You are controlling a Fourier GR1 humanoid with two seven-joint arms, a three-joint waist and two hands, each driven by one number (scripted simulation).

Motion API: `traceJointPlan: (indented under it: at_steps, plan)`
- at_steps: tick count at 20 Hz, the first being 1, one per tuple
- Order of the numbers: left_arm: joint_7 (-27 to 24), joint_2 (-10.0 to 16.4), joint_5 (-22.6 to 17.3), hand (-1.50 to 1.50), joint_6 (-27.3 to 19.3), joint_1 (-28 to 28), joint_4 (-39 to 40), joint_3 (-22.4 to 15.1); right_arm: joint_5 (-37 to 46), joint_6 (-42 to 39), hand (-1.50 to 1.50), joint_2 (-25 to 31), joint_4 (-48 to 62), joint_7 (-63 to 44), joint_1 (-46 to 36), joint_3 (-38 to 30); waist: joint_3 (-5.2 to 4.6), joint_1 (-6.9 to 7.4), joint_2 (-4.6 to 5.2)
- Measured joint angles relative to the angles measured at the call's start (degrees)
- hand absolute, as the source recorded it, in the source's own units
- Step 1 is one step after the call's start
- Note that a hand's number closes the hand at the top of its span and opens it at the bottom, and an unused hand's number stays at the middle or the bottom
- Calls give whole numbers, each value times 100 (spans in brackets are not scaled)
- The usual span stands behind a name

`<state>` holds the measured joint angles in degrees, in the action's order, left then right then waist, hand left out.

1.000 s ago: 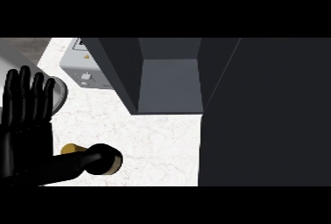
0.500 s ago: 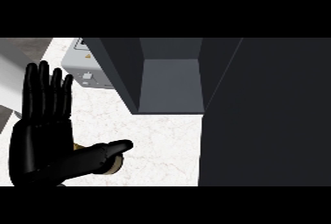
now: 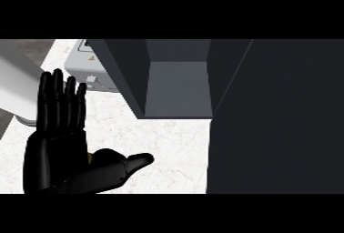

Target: Pick up the wine, place it into the cabinet and close the cabinet

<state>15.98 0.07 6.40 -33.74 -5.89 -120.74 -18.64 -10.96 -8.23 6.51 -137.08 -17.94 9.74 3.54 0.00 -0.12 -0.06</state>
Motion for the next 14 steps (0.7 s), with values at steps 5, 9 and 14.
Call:
traceJointPlan:
  at_steps: [5, 9, 14]
  plan:
    - [201, 12, 257, -150, -189, 73, -144, -218, 1, 60, -150, -15, -43, -308, -289, -36, -1, 8, 0]
    - [281, 15, 411, -150, -221, 280, -279, -272, -10, -20, -150, -68, -42, -275, -228, -70, 0, 7, 0]
    - [248, 40, 467, -150, -196, 651, -424, -230, -40, 41, -150, -78, -63, -551, -403, -97, 0, 11, 0]
